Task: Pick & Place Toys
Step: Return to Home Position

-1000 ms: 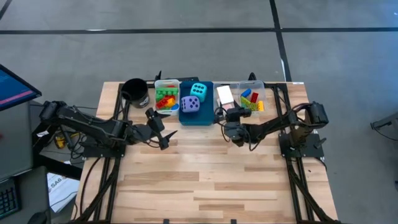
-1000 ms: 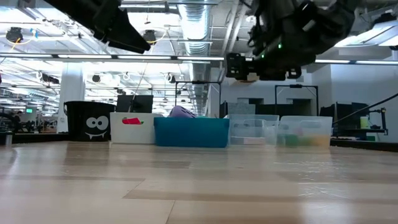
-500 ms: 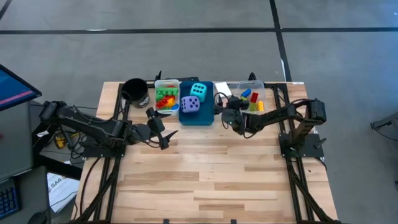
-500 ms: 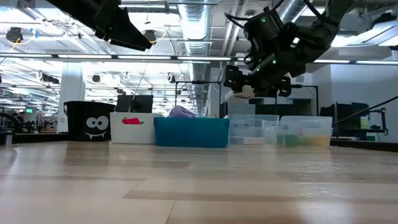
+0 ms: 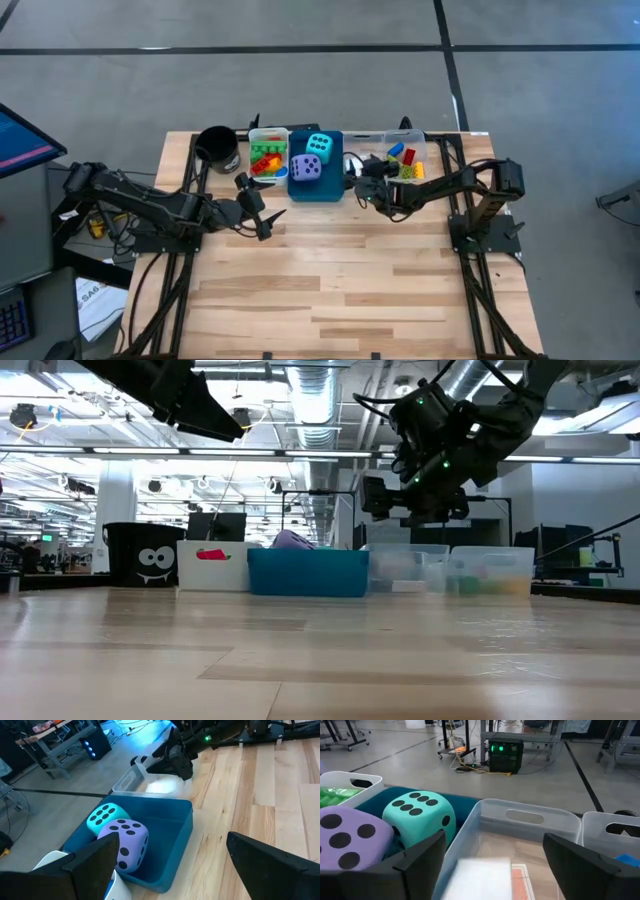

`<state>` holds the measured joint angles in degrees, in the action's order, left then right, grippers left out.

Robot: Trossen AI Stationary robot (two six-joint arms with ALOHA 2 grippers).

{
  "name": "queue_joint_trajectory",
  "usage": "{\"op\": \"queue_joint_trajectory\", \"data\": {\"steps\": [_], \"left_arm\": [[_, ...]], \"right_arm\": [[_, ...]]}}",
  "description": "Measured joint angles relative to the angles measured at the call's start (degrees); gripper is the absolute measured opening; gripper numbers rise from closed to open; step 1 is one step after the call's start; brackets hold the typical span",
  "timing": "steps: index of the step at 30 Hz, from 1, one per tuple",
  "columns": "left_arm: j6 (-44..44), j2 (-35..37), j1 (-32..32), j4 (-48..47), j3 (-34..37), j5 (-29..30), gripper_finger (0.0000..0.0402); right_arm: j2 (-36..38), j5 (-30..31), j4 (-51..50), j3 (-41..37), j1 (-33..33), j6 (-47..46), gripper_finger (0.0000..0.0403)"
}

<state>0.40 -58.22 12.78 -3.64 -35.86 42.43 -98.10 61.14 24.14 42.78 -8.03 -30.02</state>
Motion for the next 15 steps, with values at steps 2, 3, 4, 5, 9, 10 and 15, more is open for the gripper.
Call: {"op": "queue_joint_trajectory", "data": {"steps": [2, 3, 4, 5, 9, 10, 15], "left_arm": [[0.0, 0.0, 0.01, 0.0, 0.0, -0.02, 0.036], [0.02, 0.0, 0.0, 0.0, 0.0, -0.04, 0.036], [0.02, 0.0, 0.0, 0.02, 0.0, -0.04, 0.036], [0.02, 0.0, 0.01, 0.02, 0.0, -0.06, 0.036], [-0.07, 0.0, 0.0, 0.02, 0.0, -0.19, 0.036], [-0.09, 0.0, 0.01, 0.02, 0.0, -0.19, 0.036], [-0.13, 0.0, 0.01, 0.07, 0.0, -0.17, 0.036]], "right_arm": [[0.02, 0.0, 0.0, 0.0, 0.0, -0.02, 0.0338], [0.02, 0.0, -0.02, 0.0, 0.0, -0.02, 0.0344], [0.01, 0.0, -0.05, 0.0, 0.0, -0.02, 0.0349], [0.01, 0.0, -0.03, 0.0, 0.0, -0.02, 0.0354], [0.0, 0.01, 1.47, 0.0, 1.3, 0.09, 0.0362], [0.0, -0.27, 2.08, 0.0, 2.04, 0.68, 0.0362], [0.0, -11.1, 5.2, 0.0, 7.75, 8.52, 0.0358]]}}
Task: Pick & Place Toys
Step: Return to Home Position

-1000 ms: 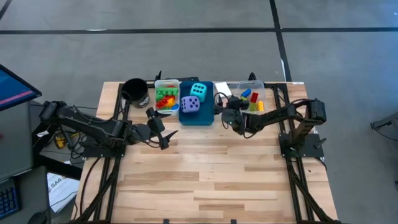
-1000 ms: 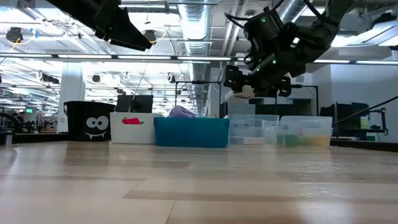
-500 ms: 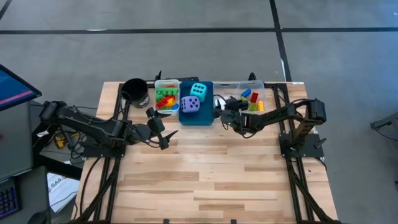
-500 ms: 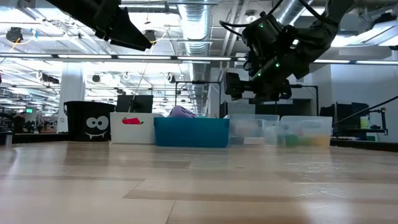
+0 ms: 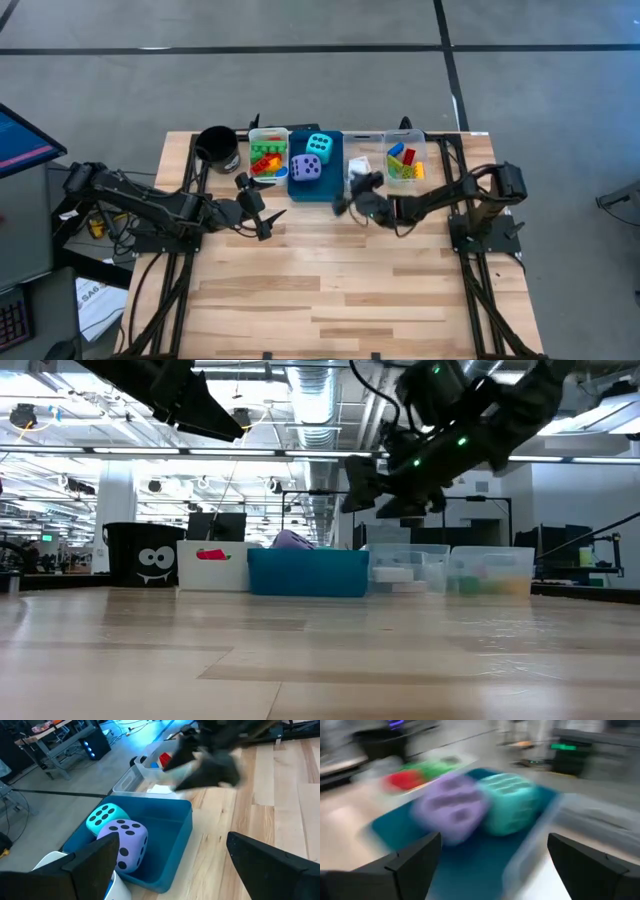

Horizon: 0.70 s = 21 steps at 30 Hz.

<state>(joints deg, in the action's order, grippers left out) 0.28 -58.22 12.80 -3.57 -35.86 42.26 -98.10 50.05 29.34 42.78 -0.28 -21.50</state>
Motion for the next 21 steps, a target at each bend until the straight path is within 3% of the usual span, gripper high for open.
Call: {"op": "queue_joint_trajectory", "data": {"steps": [5, 14, 17, 21], "left_arm": [[-3.09, 0.46, 0.61, -2.71, 0.06, 0.15, 0.036], [7.98, 10.44, 6.86, -10.45, 0.16, -3.17, 0.036], [11.55, 16.45, 11.6, -10.49, 2.26, -3.12, 0.036], [13.26, 25.52, 18.98, -8.7, 6.86, -3.07, 0.036]], "right_arm": [[0.97, -4.41, -5.06, -0.05, 8.76, 5.27, 0.035], [13.78, -20.2, -21.14, 0.02, 23.12, 3.98, 0.0341], [18.8, -19.63, -30.25, 0.02, 27.16, 3.25, 0.034], [25.52, -14.19, -42.57, 0.0, 30.42, -0.93, 0.0333]]}}
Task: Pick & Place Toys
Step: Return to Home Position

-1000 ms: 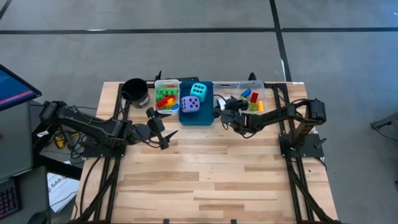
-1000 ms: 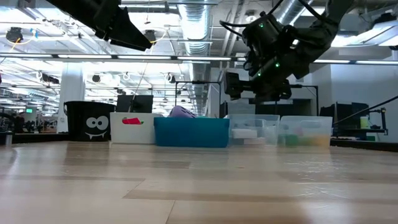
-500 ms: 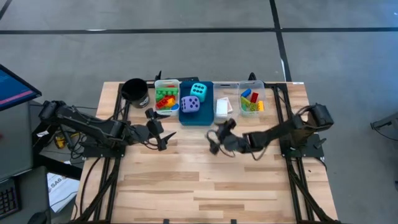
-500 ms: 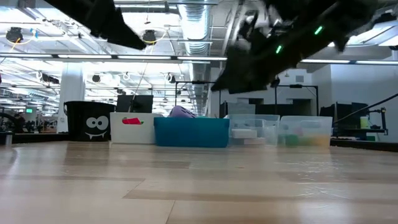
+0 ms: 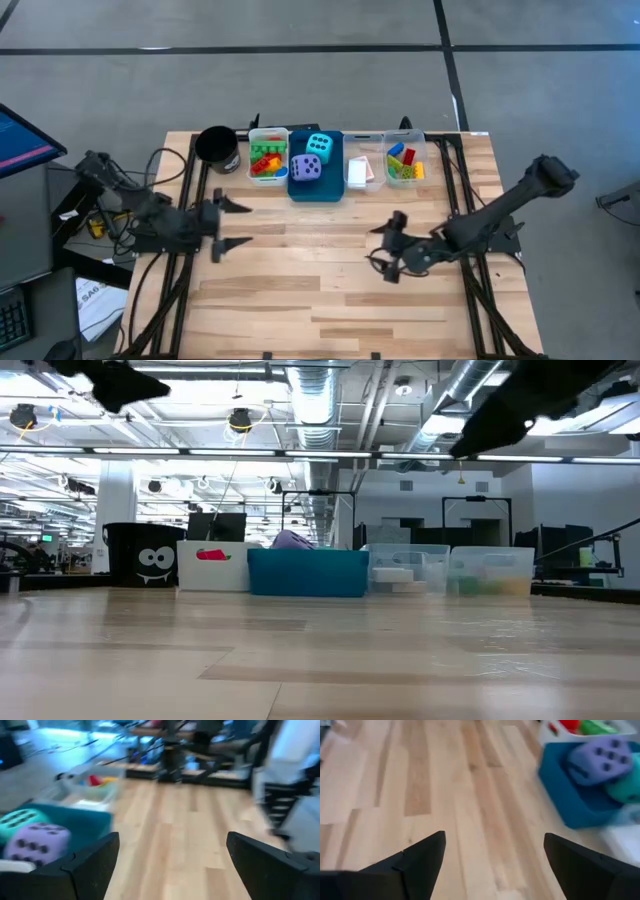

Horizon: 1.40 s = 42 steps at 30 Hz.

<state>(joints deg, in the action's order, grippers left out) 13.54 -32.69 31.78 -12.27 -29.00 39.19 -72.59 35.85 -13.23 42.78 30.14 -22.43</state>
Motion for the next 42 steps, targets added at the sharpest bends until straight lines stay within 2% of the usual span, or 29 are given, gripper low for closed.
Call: {"op": "queue_joint_trajectory", "data": {"steps": [3, 7, 12, 16, 24, 31, 36, 42], "left_arm": [[-1.28, 6.88, 4.64, 1.14, 3.71, 0.01, 0.036], [-4.81, 15.25, 8.43, 4.2, 8.43, 0.18, 0.036], [-8.57, 23.11, 10.09, 7.41, 13.16, 0.3, 0.036], [-10.02, 27.01, 10.04, 8.77, 15.47, 0.32, 0.036], [-16.39, 31.76, 10.02, 18.42, 20.59, -1.86, 0.036], [-12.41, 32.67, 9.97, 19.47, 24.68, -1.77, 0.036], [-12.31, 32.68, 9.93, 23.49, 27.24, -5.57, 0.036], [-10.0, 32.7, 9.93, 22.94, 28.59, -7.14, 0.036]], "right_arm": [[5.06, 2.09, -1.89, -2.55, 1.14, -1.29, 0.0324], [11.91, 1.27, 12.59, -12.07, 0.32, 2.99, 0.0317], [17.39, -10.44, 39.61, -26.98, -4.62, 8.28, 0.0315], [20.1, -15.89, 49.76, -34.35, -8.59, 8.93, 0.0315], [22.02, -21.53, 51.53, -35.85, -10.74, 11.84, 0.0315], [22.02, -22.55, 52.3, -35.85, -10.81, 13.98, 0.0315], [21.98, -22.95, 52.31, -35.85, -11.67, 15.4, 0.0315], [21.47, -27.58, 56.93, -39.45, -15.98, 12.48, 0.0315]]}}
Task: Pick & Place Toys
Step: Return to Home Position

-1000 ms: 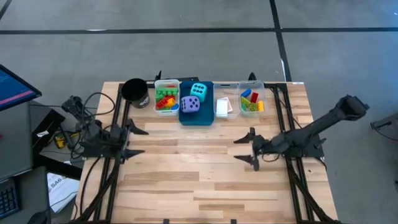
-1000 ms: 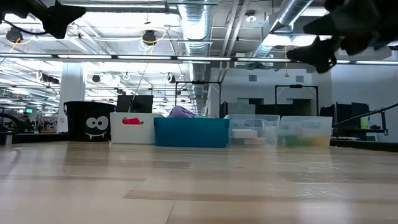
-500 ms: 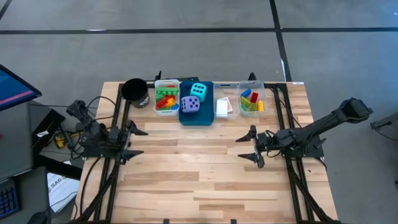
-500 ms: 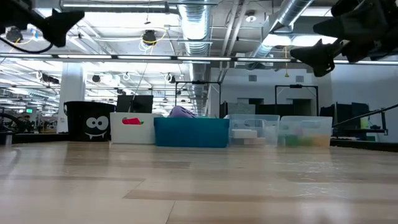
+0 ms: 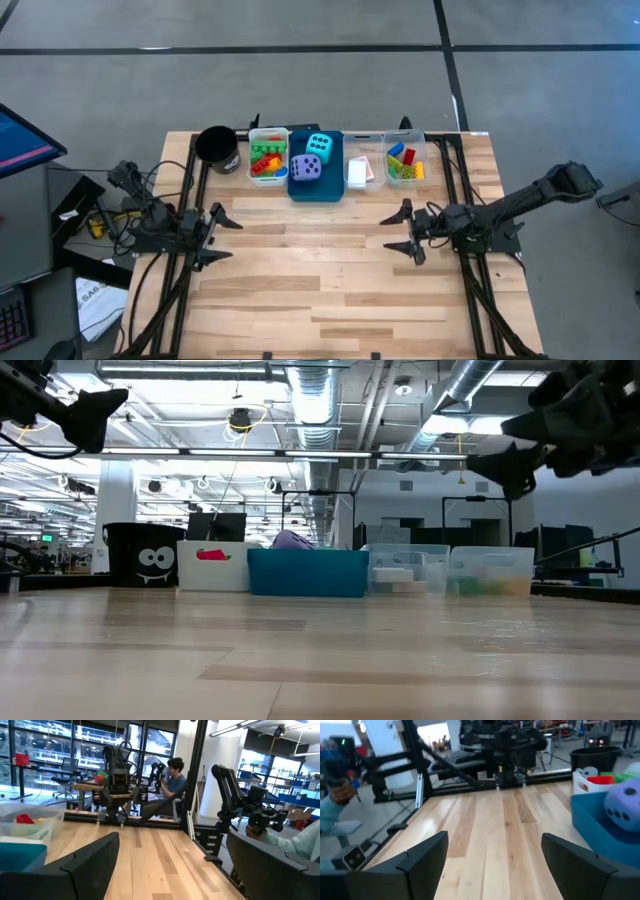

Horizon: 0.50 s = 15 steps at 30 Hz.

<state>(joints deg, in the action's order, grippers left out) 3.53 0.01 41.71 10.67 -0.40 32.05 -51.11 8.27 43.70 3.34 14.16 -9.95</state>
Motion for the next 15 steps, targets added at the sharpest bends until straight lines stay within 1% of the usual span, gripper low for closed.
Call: {"op": "queue_joint_trajectory", "data": {"steps": [4, 6, 10, 13, 15], "left_arm": [[0.15, 0.0, 0.0, -0.14, 0.0, 0.0, 0.036], [0.15, 0.0, 0.0, -0.32, 0.0, -0.02, 0.036], [0.17, -0.04, 0.0, -0.32, 0.0, 0.0, 0.036], [0.23, -0.38, 0.0, -0.32, 0.0, 0.0, 0.036], [0.37, -0.86, 0.0, -0.34, 0.0, 0.0, 0.036]], "right_arm": [[0.03, 0.42, 3.88, -2.77, -1.73, -1.37, 0.0315], [0.06, 1.17, 3.86, -2.82, -2.24, -3.77, 0.0315], [0.15, 1.24, 3.4, -2.81, -2.49, -11.8, 0.0315], [0.04, 1.22, 1.95, -2.82, -2.58, -12.12, 0.0315], [0.09, 2.2, 2.15, -2.82, -2.76, -14.71, 0.0315]]}}
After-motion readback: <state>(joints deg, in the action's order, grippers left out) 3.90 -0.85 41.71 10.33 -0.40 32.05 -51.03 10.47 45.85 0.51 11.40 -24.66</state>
